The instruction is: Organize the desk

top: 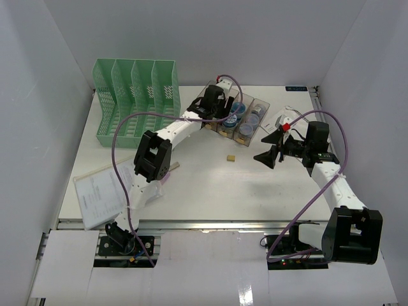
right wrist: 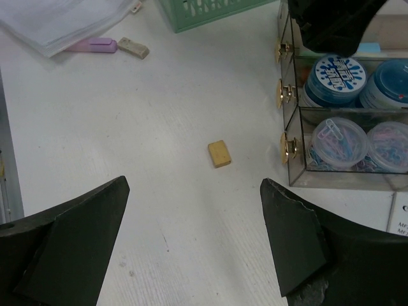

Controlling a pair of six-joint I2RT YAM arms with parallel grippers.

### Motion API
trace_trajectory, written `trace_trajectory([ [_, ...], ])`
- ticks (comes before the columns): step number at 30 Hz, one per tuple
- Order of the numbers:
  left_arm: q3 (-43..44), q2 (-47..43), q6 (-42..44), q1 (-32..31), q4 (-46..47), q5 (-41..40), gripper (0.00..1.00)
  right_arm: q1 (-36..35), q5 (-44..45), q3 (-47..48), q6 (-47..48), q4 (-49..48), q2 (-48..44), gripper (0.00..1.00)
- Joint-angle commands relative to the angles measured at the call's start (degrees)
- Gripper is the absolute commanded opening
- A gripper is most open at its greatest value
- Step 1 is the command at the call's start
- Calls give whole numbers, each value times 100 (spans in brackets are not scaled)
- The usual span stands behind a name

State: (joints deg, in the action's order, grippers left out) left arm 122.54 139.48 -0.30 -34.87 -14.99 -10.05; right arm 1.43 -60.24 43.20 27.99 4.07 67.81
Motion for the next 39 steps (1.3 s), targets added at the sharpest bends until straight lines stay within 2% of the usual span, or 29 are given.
trace_trajectory([
  [1, -165, -764, -22, -11, -50, 156, 84, 15, -825, -46, 753, 434, -11, 90],
  [3, -409, -1068, -76, -11, -91, 281, 85, 4, -1010, -63, 961, 634, -3, 90],
  [7, -1525, -2272, -78, -11, -77, 607, 89, -303, -1022, 0, 1686, 1066, 6, 90],
  [11, -3525, -3997, 12, -8, 132, 1072, 91, -1402, -88, 216, 2582, 1424, 31, 90],
  [14, -5162, -5492, 12, 6, 304, 1216, 92, -2531, 788, 588, 3276, 1679, 288, 90],
  [17, -6495, -6921, -44, 16, 389, 931, 92, -3606, 1236, 1266, 3998, 2205, 1024, 90],
  [22, -8063, -9403, -110, 42, 101, -152, 98, -4687, 1681, 2948, 5408, 3537, 2504, 90],
  [26, -8618, -11433, -253, 42, -204, -1199, 98, -5211, 1952, 4354, 5850, 4100, 3814, 90],
  [30, -8900, -12659, -369, 51, -168, -2023, 98, -5563, 2081, 5741, 5807, 4292, 5058, 93],
  [34, -8931, -13014, -444, 42, -198, -2412, 98, -5704, 2025, 6666, 5520, 4209, 5905, 97],
  [39, -8914, -12794, -418, 42, -167, -2245, 98, -5790, 2248, 7177, 4738, 3658, 6430, 100],
])
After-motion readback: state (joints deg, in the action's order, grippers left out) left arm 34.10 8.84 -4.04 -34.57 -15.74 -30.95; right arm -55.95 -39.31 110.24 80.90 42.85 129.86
